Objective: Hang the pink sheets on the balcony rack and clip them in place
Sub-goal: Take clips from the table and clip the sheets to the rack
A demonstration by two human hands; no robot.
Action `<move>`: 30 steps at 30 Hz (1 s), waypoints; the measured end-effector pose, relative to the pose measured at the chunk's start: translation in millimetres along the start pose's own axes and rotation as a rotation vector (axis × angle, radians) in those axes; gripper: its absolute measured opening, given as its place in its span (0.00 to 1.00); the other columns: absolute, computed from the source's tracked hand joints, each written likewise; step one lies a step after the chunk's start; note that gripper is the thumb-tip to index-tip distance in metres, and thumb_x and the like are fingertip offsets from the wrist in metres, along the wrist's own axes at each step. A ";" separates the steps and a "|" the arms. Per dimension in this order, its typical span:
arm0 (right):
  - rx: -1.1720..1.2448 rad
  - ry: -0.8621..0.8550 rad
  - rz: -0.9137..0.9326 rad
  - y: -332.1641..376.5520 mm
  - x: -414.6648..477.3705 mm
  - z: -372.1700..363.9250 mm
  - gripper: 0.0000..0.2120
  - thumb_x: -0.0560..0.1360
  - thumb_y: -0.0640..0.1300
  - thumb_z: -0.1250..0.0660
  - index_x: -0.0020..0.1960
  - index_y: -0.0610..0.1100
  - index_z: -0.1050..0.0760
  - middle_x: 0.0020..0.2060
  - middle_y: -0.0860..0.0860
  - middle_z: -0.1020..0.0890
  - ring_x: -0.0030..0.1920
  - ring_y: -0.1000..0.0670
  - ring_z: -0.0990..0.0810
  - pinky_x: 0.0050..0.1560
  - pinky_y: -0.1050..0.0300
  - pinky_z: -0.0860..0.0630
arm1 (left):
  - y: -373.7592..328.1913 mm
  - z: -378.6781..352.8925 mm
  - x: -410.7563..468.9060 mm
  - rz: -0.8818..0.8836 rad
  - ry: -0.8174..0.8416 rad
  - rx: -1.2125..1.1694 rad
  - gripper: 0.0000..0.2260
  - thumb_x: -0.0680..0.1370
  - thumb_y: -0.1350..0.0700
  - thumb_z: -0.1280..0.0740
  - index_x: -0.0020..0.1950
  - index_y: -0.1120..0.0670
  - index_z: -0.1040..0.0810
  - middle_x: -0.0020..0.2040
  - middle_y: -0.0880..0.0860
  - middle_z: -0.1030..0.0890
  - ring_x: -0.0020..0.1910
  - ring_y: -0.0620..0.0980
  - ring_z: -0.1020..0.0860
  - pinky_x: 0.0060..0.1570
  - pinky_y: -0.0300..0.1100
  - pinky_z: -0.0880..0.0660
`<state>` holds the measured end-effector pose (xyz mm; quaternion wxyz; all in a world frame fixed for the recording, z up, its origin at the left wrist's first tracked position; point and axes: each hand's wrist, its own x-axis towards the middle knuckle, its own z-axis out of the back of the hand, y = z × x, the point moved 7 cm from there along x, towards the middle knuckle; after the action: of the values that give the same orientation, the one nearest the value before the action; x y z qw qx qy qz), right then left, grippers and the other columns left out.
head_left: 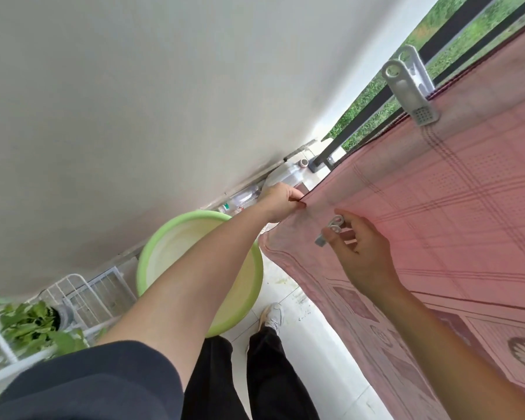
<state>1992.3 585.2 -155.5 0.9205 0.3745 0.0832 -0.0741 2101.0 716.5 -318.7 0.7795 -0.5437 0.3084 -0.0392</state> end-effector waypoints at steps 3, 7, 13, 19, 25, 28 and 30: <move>0.030 0.008 0.055 21.9 5.7 3.0 0.21 0.72 0.50 0.25 0.63 0.55 0.26 0.47 0.62 0.20 0.44 0.66 0.21 0.44 0.73 0.26 | 1.7 5.4 -8.2 -0.014 -0.013 -0.101 0.06 0.75 0.58 0.30 0.49 0.54 0.14 0.39 0.52 0.18 0.37 0.47 0.26 0.42 0.43 0.30; 0.032 0.026 0.136 42.8 8.9 1.5 0.17 0.71 0.52 0.25 0.58 0.60 0.25 0.44 0.63 0.18 0.43 0.61 0.19 0.42 0.71 0.26 | -8.1 3.9 -8.0 0.058 0.050 -0.300 0.18 0.73 0.66 0.37 0.60 0.51 0.20 0.56 0.51 0.21 0.52 0.46 0.25 0.45 0.37 0.27; -0.014 0.003 0.210 45.3 11.1 -0.4 0.15 0.73 0.51 0.26 0.54 0.65 0.26 0.44 0.65 0.19 0.44 0.60 0.19 0.39 0.70 0.26 | -31.6 -25.4 -6.2 0.109 0.444 -0.382 0.09 0.75 0.46 0.38 0.47 0.45 0.19 0.49 0.45 0.21 0.55 0.46 0.27 0.56 0.49 0.34; 0.004 -0.030 0.141 24.8 15.9 6.8 0.15 0.73 0.49 0.26 0.58 0.57 0.24 0.43 0.65 0.19 0.43 0.61 0.20 0.40 0.71 0.26 | -27.7 -21.1 20.0 0.046 0.310 -0.521 0.07 0.81 0.57 0.36 0.43 0.50 0.24 0.38 0.46 0.24 0.37 0.41 0.29 0.37 0.36 0.34; -0.033 -0.077 0.095 -15.6 143.2 12.9 0.14 0.73 0.50 0.25 0.57 0.56 0.23 0.43 0.63 0.18 0.43 0.62 0.20 0.40 0.72 0.26 | -15.3 7.6 130.0 0.050 0.129 -0.574 0.13 0.81 0.48 0.37 0.51 0.56 0.19 0.44 0.49 0.20 0.43 0.42 0.23 0.47 0.33 0.26; -0.037 -0.079 0.090 -20.1 140.7 10.1 0.14 0.73 0.50 0.25 0.57 0.55 0.23 0.43 0.62 0.18 0.43 0.62 0.20 0.40 0.72 0.26 | -13.2 0.7 123.3 0.056 0.204 -0.634 0.10 0.81 0.53 0.38 0.47 0.55 0.20 0.44 0.49 0.20 0.46 0.45 0.24 0.54 0.43 0.29; -0.042 -0.081 0.087 -19.5 141.6 9.7 0.14 0.73 0.50 0.25 0.57 0.55 0.23 0.43 0.62 0.18 0.43 0.62 0.20 0.40 0.71 0.25 | -11.4 3.4 116.7 0.075 0.245 -0.651 0.10 0.78 0.58 0.41 0.49 0.58 0.20 0.49 0.50 0.19 0.53 0.46 0.23 0.57 0.44 0.28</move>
<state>2127.5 554.1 -191.4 0.9331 0.3552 0.0308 -0.0473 2200.1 668.4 -359.2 0.5236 -0.7433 0.4156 0.0248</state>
